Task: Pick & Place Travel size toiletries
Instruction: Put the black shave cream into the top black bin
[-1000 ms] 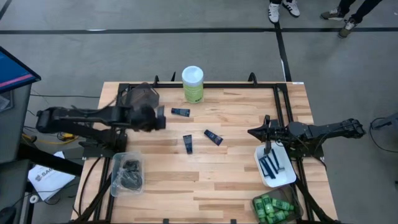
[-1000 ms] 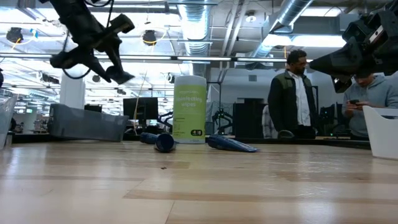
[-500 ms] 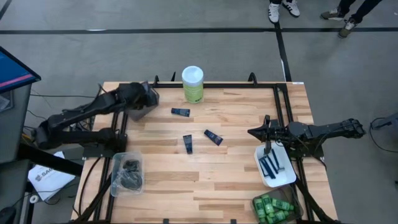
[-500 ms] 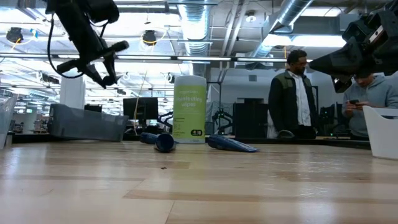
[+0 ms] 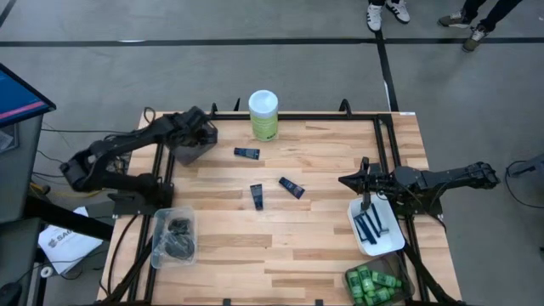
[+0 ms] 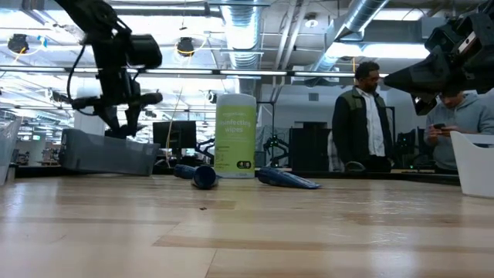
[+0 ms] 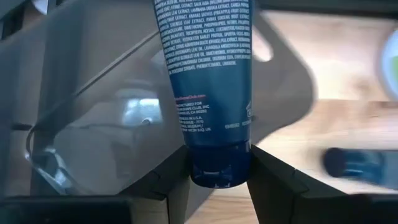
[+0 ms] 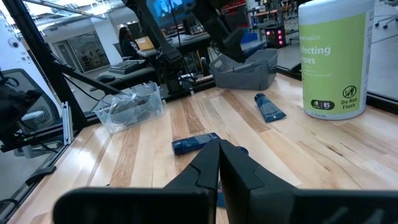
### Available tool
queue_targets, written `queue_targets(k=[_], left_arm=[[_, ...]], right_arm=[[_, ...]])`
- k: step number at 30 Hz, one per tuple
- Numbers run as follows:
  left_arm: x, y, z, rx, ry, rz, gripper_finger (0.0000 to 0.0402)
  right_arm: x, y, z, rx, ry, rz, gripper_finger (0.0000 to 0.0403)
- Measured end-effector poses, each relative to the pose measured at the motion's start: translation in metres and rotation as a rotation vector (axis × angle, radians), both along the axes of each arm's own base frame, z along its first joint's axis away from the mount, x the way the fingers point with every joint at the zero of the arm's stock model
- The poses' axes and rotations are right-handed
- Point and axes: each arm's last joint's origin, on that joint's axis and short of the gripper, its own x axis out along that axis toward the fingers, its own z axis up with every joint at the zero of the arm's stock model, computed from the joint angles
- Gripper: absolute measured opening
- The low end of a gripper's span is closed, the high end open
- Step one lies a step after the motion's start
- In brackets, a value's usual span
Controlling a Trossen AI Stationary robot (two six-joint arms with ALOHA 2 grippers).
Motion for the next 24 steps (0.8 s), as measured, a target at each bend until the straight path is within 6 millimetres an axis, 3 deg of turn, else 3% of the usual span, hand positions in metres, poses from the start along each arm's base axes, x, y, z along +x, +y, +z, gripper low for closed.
queue_targets(k=[12, 18, 24], left_arm=[[0.003, 0.019, -0.029, -0.064, 0.119, 0.036, 0.0198], [0.018, 0.031, -0.042, -0.085, 0.019, -0.012, 0.0223], [0.025, 0.037, -0.046, -0.061, -0.037, -0.044, 0.0220]], right_arm=[[0.000, 0.000, 0.000, 0.000, 0.000, 0.000, 0.0005], [0.000, 0.000, 0.000, 0.000, 0.000, -0.001, 0.0005], [0.000, 0.000, 0.000, 0.000, 0.000, -0.001, 0.0005]])
